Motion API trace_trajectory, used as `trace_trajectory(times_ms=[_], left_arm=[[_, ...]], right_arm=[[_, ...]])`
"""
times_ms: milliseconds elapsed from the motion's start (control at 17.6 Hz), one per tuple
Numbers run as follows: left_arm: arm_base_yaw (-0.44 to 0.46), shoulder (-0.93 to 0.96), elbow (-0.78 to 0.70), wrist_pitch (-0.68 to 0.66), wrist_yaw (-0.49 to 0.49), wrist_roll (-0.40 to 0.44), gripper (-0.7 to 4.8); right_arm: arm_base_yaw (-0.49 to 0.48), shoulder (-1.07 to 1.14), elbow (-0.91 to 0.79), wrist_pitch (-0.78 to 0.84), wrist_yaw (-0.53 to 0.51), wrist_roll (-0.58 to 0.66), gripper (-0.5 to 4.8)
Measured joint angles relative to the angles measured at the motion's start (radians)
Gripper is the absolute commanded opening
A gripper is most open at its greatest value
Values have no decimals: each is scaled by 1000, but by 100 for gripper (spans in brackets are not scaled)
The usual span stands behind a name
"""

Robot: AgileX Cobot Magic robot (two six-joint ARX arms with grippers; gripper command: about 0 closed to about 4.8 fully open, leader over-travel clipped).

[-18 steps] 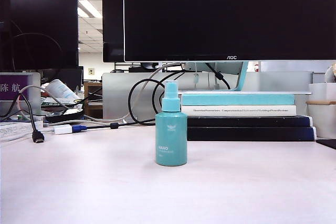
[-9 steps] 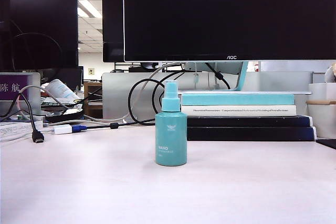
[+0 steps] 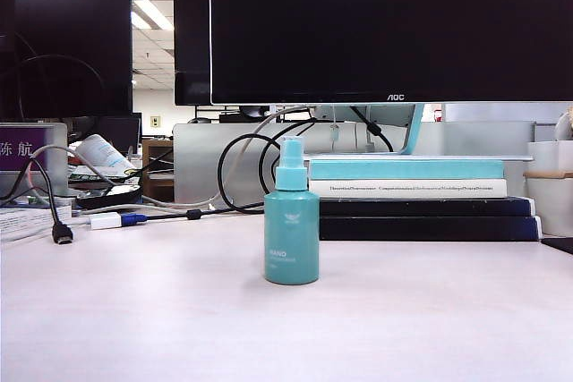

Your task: Pick up the sprayer with the left hand and remove the lid with the right hand then place it on the table.

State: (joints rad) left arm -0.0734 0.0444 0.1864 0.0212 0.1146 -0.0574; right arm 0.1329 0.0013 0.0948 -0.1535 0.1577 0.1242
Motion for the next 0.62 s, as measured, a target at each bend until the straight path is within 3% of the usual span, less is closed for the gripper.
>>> trace_trajectory(times_ms=[113,397,454,624], left_arm=[[0,121,89,-4,28,29,-2],[0,577,330,5,343,235,6],[0,656,348,14,388,253,36],[2,872,351,119,671,320,37]], right_arm=[[0,0,42,64,10,3,-6],[0,124,156,91,42,6,-6],[0,165,187,92,21,6,-5],[0,358,317,100,-110,3,-5]])
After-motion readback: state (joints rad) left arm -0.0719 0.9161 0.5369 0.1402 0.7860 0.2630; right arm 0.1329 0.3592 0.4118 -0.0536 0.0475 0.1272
